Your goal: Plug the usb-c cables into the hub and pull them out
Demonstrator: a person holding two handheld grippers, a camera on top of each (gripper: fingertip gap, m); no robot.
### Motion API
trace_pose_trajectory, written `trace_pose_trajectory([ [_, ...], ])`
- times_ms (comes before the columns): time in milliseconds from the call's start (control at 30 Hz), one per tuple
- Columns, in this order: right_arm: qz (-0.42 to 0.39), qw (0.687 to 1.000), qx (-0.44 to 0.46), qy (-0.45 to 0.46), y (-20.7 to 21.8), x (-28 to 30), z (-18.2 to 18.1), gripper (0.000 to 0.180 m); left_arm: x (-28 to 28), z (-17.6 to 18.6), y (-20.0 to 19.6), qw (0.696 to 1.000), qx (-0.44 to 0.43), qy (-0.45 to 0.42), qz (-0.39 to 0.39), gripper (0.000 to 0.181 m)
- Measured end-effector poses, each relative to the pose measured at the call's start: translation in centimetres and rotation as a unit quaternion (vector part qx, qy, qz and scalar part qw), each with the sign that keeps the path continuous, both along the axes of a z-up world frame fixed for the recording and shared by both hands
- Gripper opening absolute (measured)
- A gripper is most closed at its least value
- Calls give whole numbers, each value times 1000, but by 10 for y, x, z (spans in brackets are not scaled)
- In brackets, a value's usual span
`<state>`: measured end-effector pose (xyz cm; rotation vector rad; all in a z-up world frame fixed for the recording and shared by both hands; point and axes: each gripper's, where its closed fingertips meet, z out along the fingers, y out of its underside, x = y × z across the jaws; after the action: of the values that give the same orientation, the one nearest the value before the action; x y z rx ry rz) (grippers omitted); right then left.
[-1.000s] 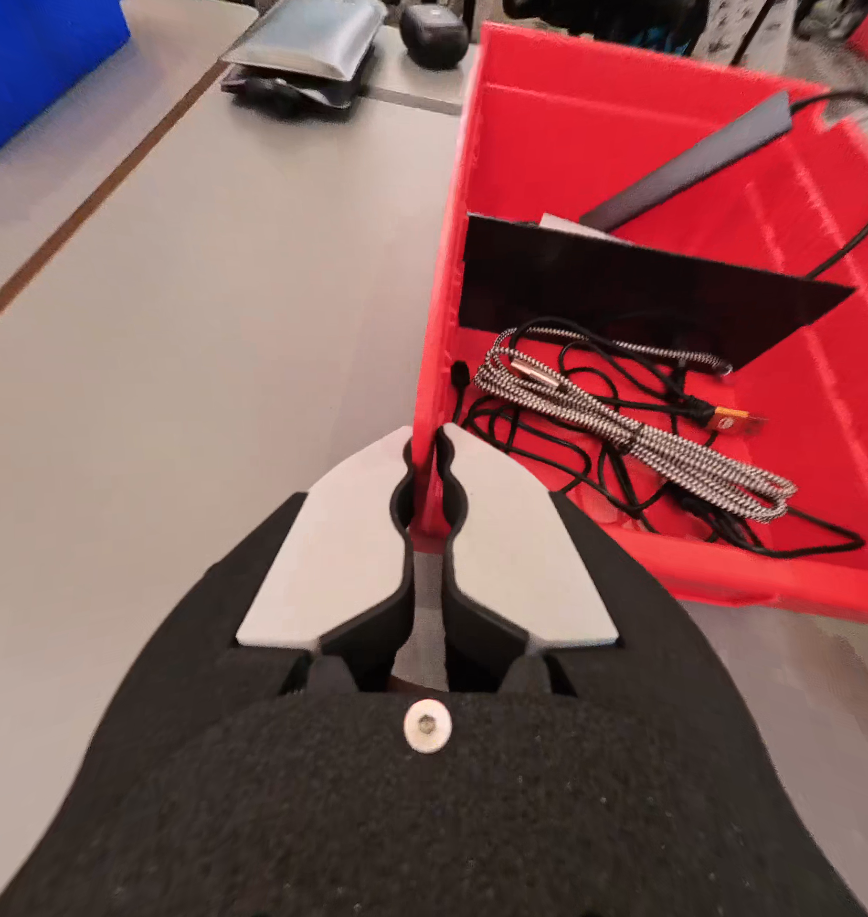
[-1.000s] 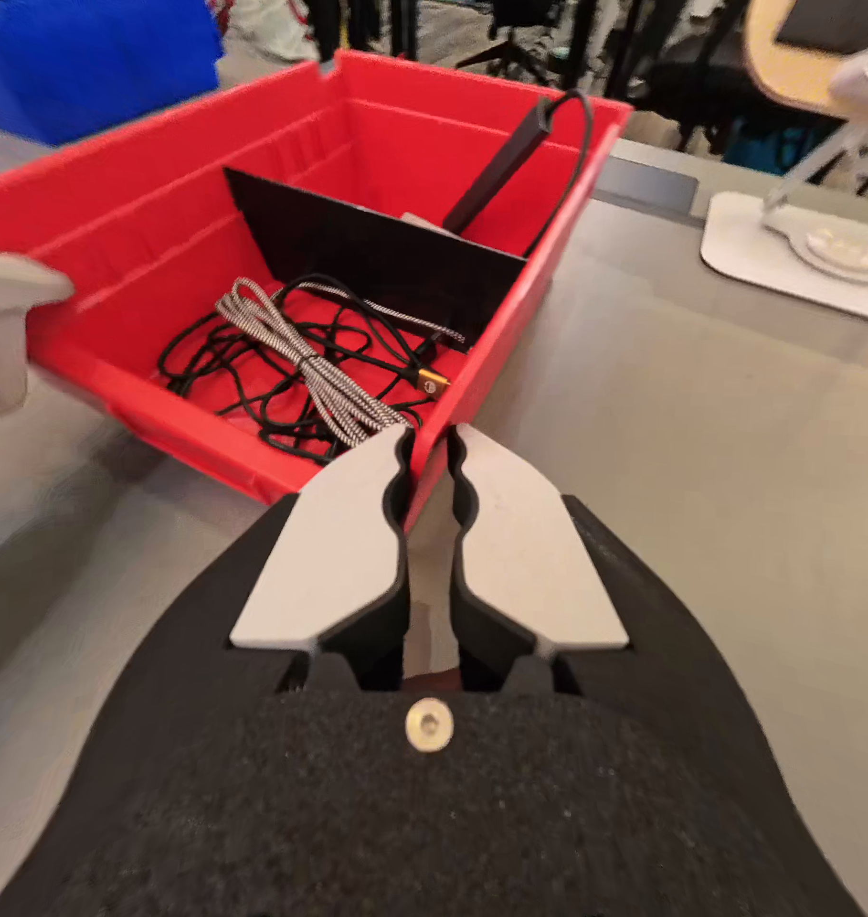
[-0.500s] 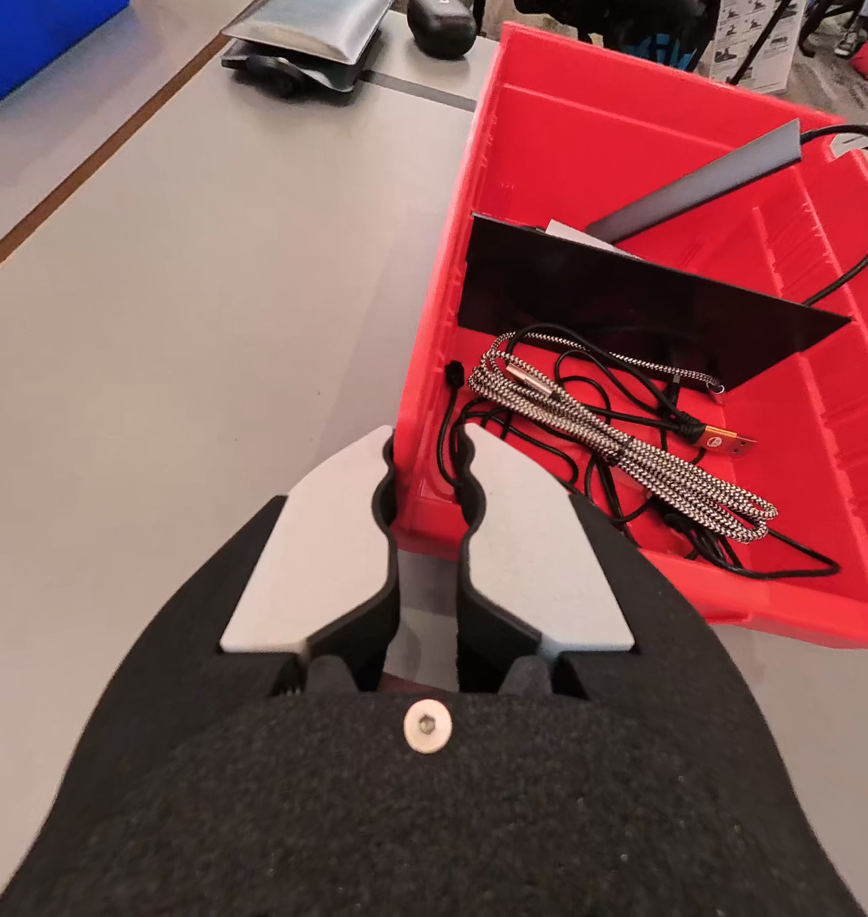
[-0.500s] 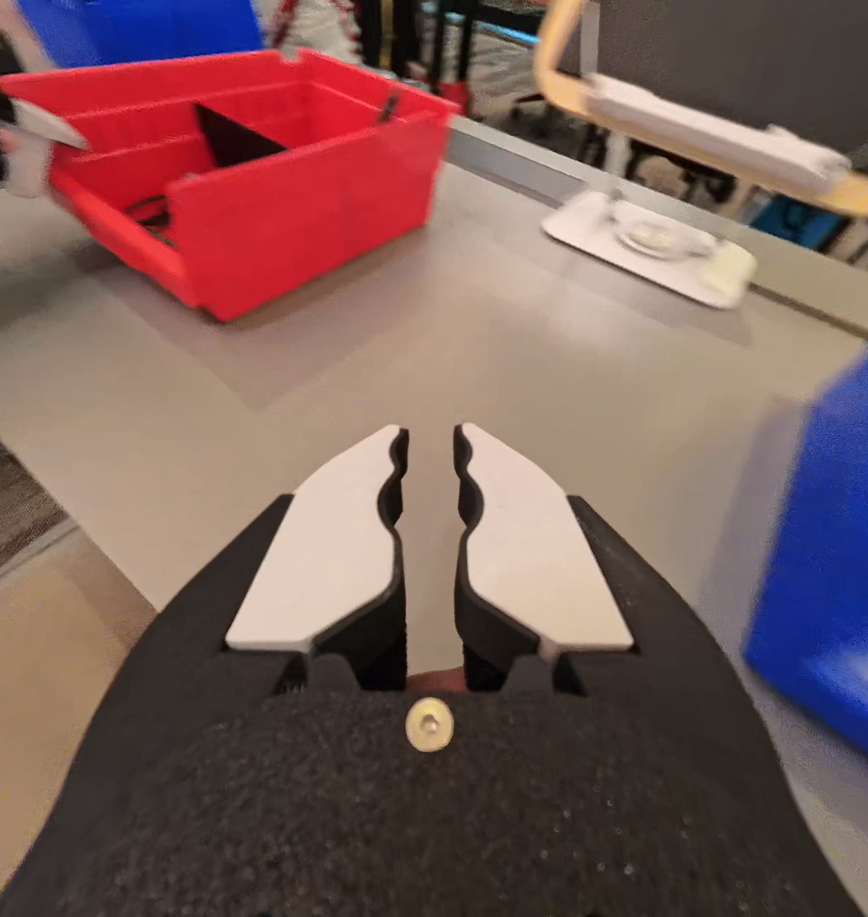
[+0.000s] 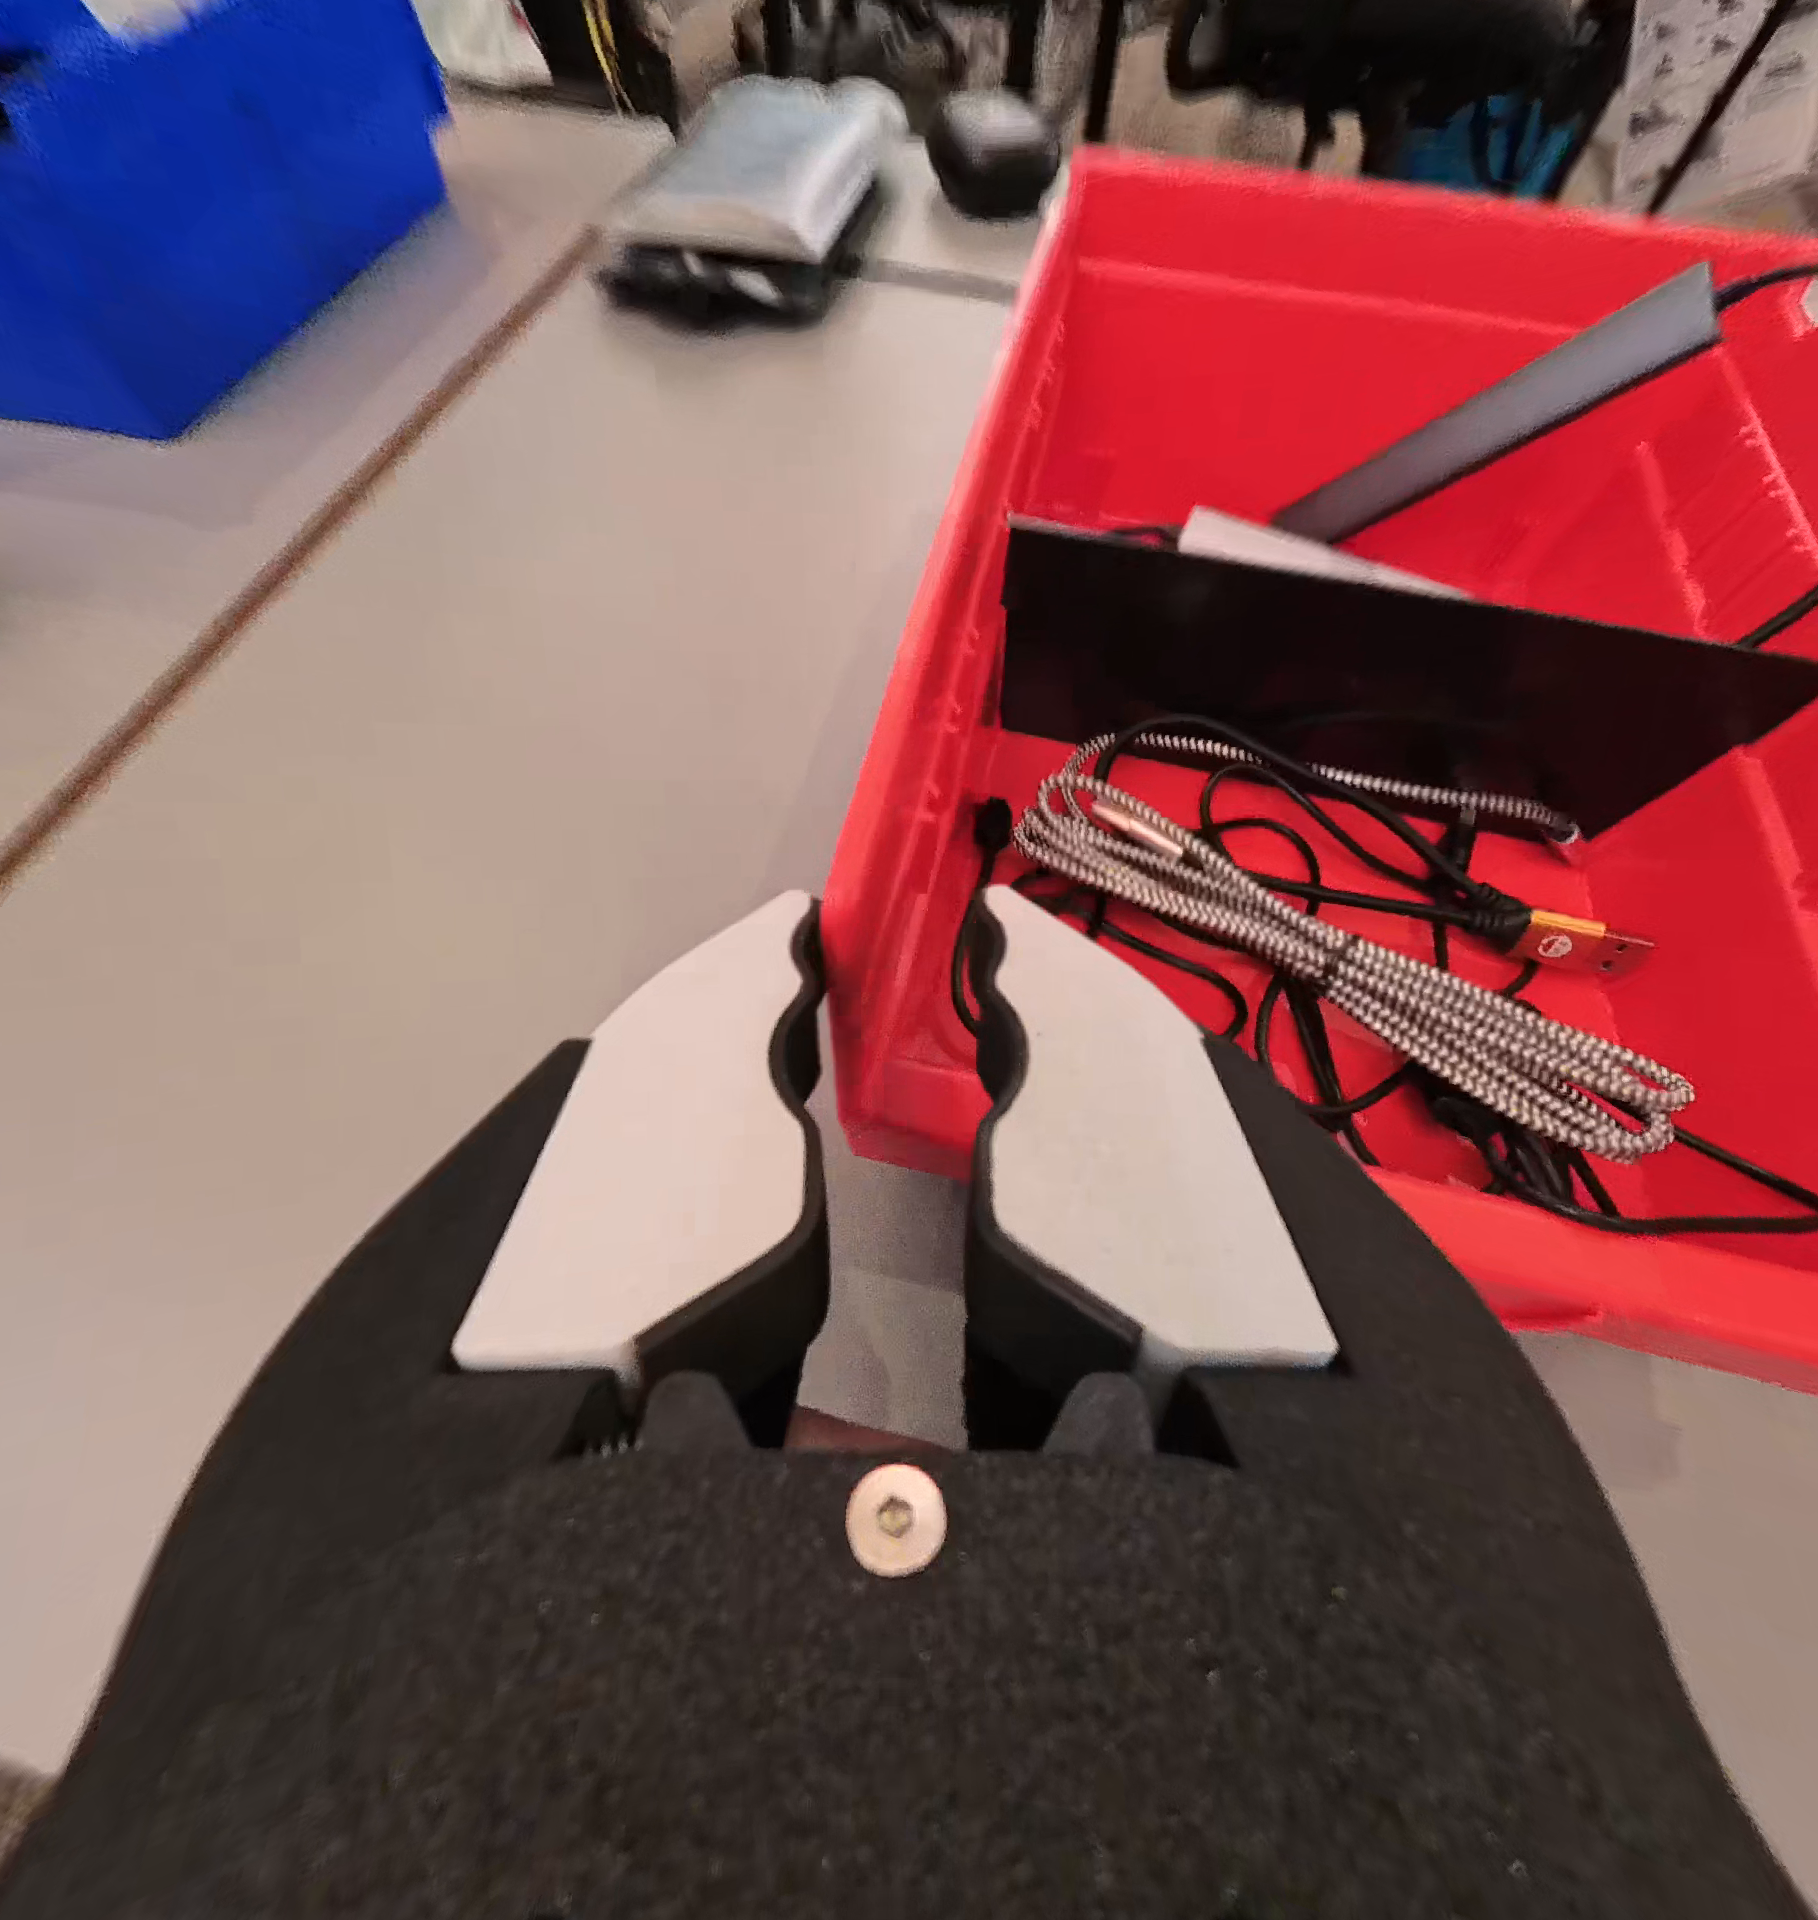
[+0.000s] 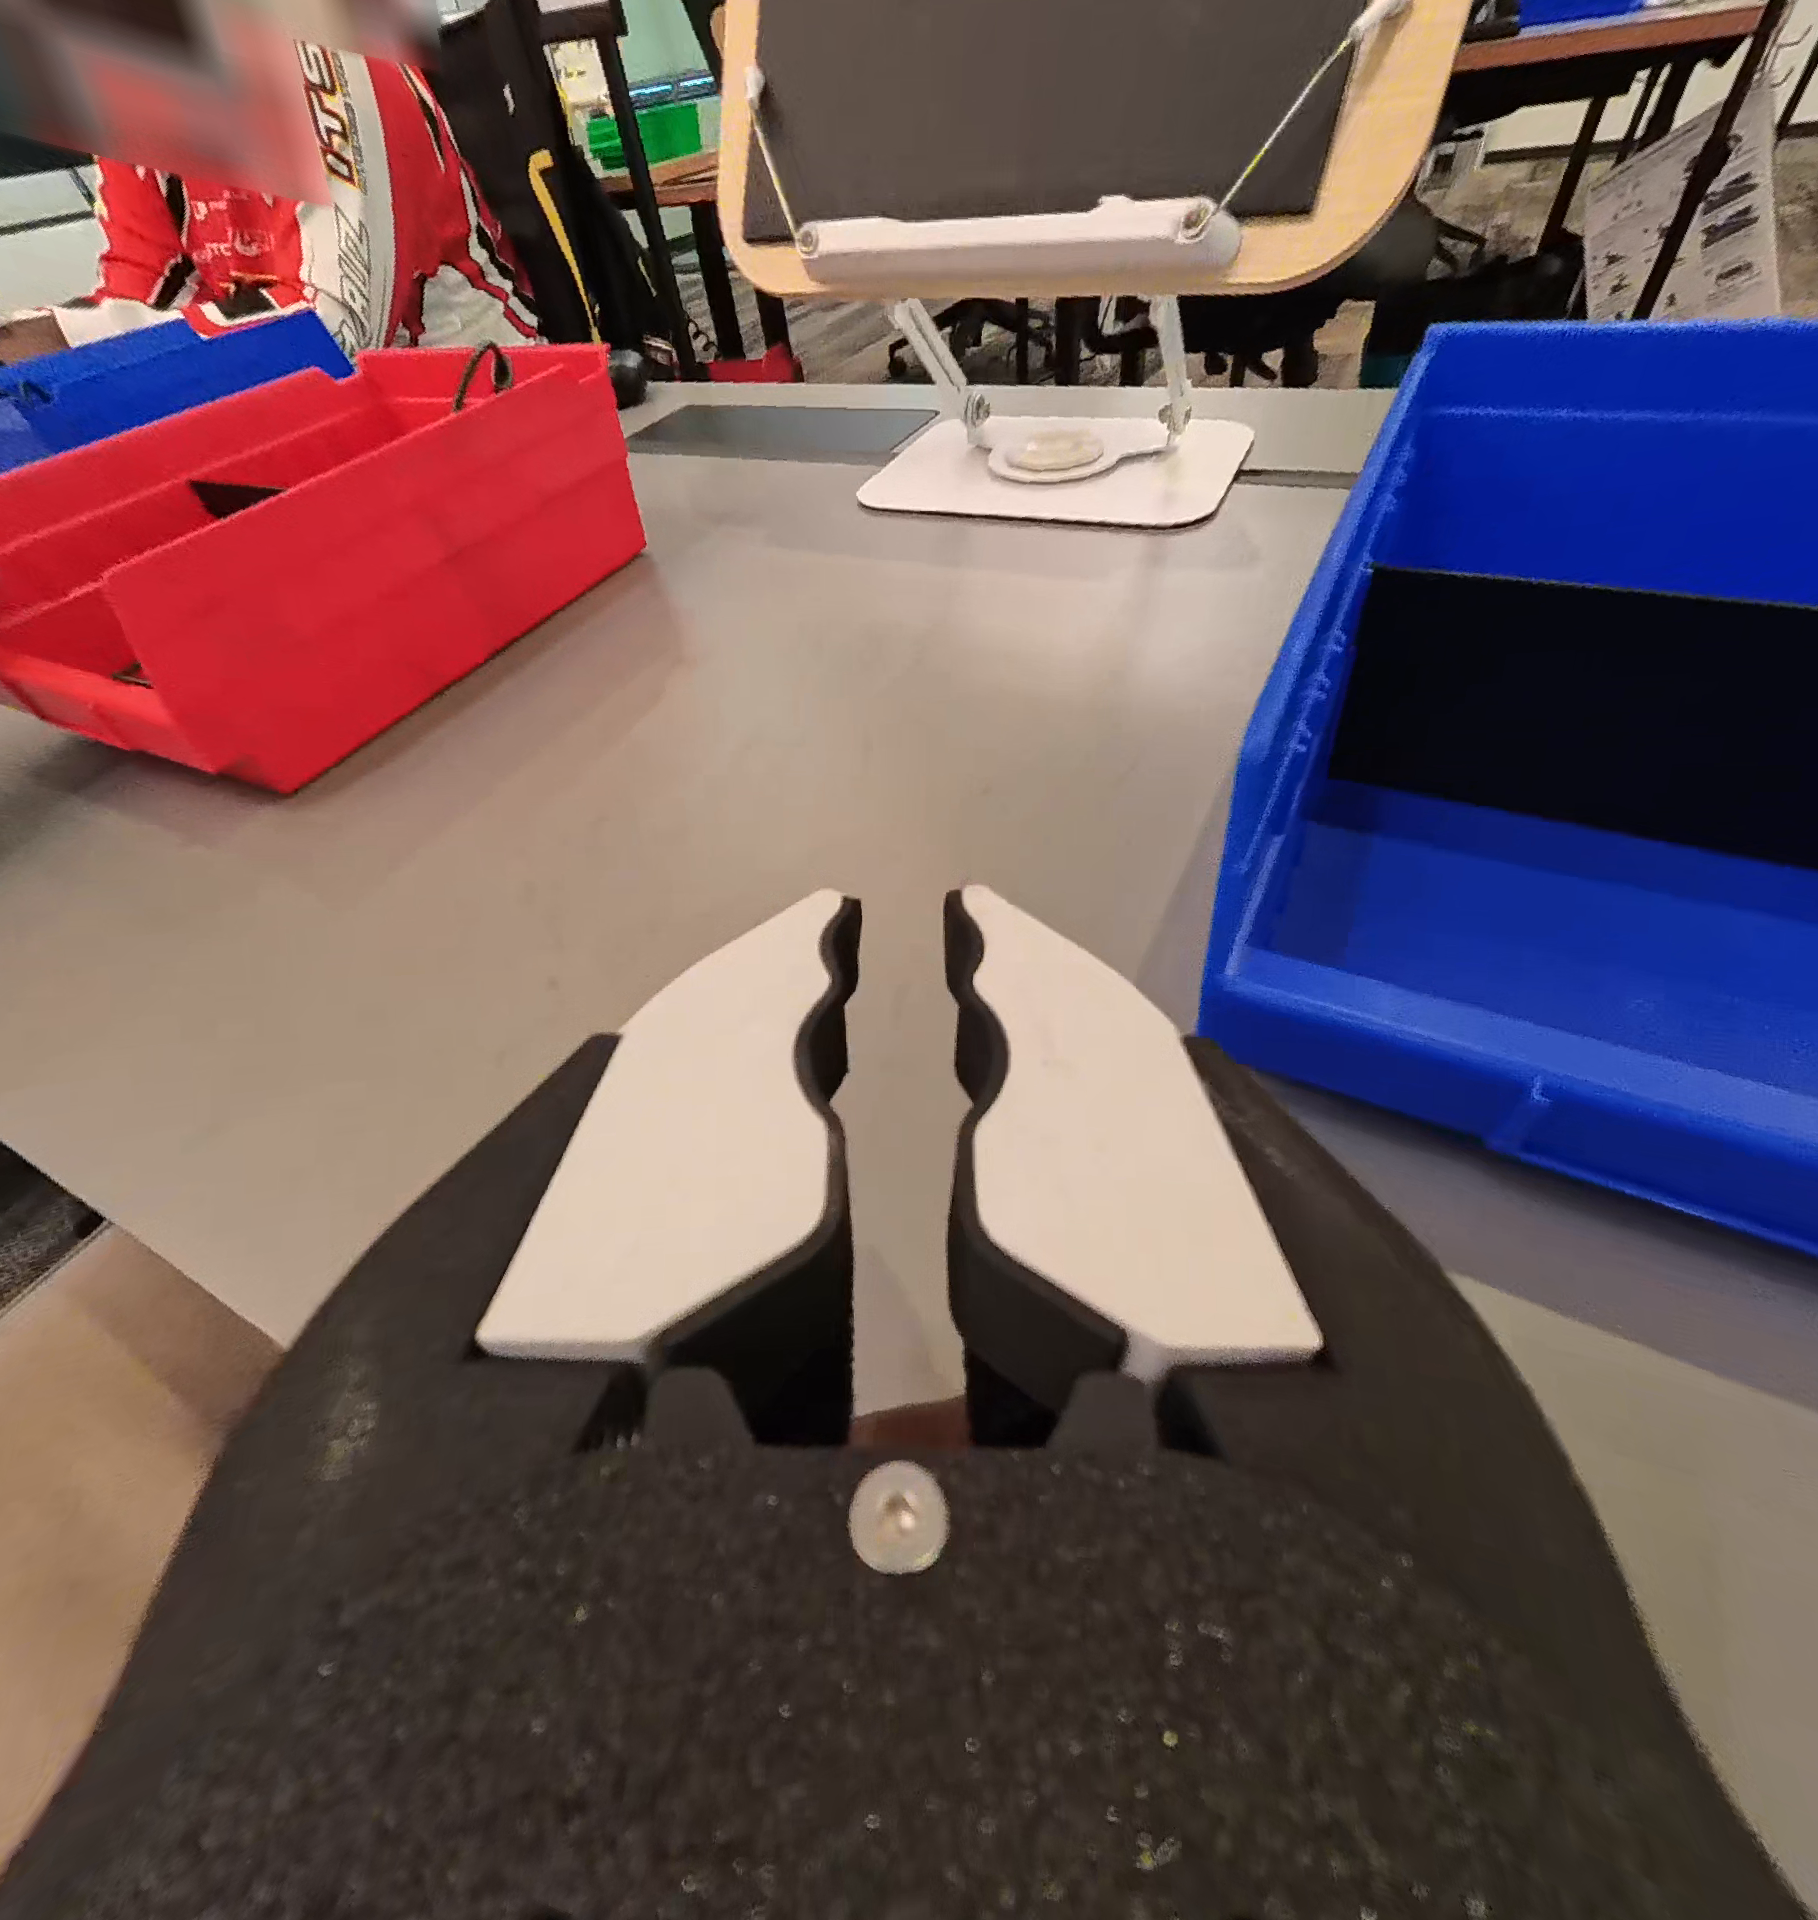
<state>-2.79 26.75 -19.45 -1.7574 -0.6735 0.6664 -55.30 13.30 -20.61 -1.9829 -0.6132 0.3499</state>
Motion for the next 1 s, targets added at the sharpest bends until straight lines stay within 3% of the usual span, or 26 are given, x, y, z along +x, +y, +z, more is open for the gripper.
trace_pose_trajectory([
  [100,-37,999,21,-10,15,21,4,16,16,32,-12,996,37,73,18,25],
  [167,-66,998,19,-12,26,39,4,17,46,44,-6,993,62,96,-17,25],
  [333,-126,992,-13,13,50,87,0,17,156,25,32,971,105,-28,-212,25],
  [433,-132,988,-59,59,59,96,-7,17,185,16,47,959,85,-16,-269,25],
  [633,-105,987,-91,85,67,82,-11,18,186,14,52,955,46,86,-281,25],
  [1000,-80,993,-69,58,55,66,-9,18,190,11,51,956,62,24,-285,25],
])
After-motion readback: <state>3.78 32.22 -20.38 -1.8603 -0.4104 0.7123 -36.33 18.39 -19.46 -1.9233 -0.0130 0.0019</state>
